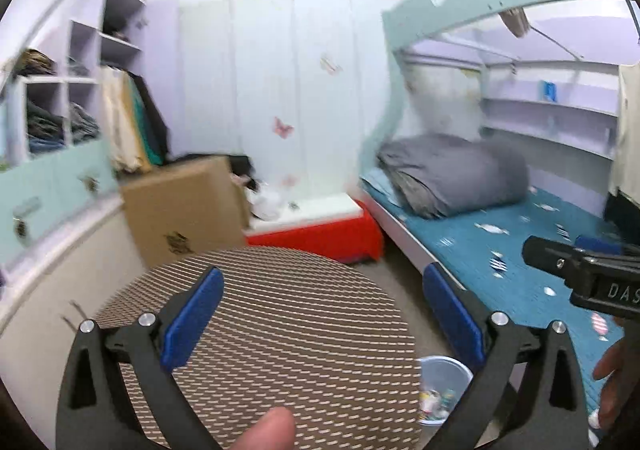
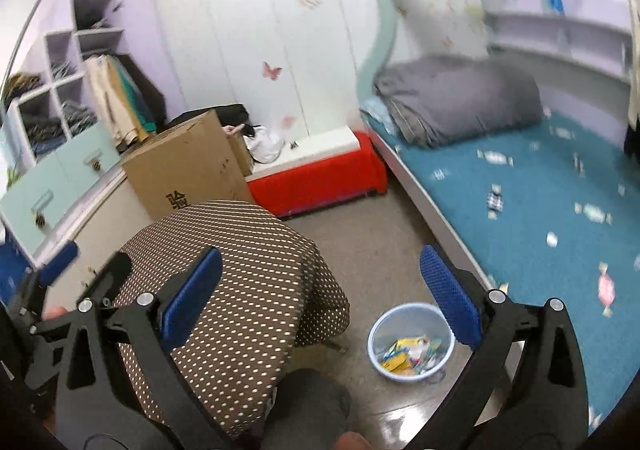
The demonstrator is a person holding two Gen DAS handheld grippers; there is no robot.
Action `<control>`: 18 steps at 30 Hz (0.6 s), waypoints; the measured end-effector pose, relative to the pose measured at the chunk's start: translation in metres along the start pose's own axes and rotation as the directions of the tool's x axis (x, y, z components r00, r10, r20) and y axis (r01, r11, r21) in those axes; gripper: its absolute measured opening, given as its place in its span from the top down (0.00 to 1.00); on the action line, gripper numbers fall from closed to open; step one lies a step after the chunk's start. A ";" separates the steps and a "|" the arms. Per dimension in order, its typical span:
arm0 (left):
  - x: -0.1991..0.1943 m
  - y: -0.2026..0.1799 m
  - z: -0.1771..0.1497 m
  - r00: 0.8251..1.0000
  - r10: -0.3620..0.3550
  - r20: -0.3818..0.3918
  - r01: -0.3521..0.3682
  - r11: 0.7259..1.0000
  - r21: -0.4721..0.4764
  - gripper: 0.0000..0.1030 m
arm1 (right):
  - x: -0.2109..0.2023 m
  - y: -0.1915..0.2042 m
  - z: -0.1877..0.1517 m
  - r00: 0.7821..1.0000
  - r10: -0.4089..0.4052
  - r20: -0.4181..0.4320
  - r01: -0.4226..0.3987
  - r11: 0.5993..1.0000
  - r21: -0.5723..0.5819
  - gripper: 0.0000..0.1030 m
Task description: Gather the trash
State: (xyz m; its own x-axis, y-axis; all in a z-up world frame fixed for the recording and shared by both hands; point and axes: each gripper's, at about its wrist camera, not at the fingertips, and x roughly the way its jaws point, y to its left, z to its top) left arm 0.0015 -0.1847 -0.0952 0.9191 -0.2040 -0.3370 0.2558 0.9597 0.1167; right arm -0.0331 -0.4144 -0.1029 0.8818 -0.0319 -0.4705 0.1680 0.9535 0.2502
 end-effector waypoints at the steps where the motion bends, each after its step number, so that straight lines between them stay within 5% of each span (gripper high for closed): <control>1: -0.007 0.006 0.001 1.000 0.005 0.004 -0.005 1.000 -0.014 0.05 | -0.005 0.007 0.001 1.000 -0.001 0.011 0.001 1.000 -0.017 0.06; 18: -0.117 0.047 -0.002 0.995 0.065 0.075 -0.055 0.989 -0.135 0.05 | -0.101 0.077 -0.011 0.980 0.060 0.189 -0.028 0.985 -0.168 0.06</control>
State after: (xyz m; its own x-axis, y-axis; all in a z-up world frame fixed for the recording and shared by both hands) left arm -0.0948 -0.1155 -0.0522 0.9538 -0.1550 -0.2576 0.1624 0.9867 0.0078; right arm -0.1143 -0.3345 -0.0453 0.9575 -0.0308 -0.2866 0.0672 0.9908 0.1178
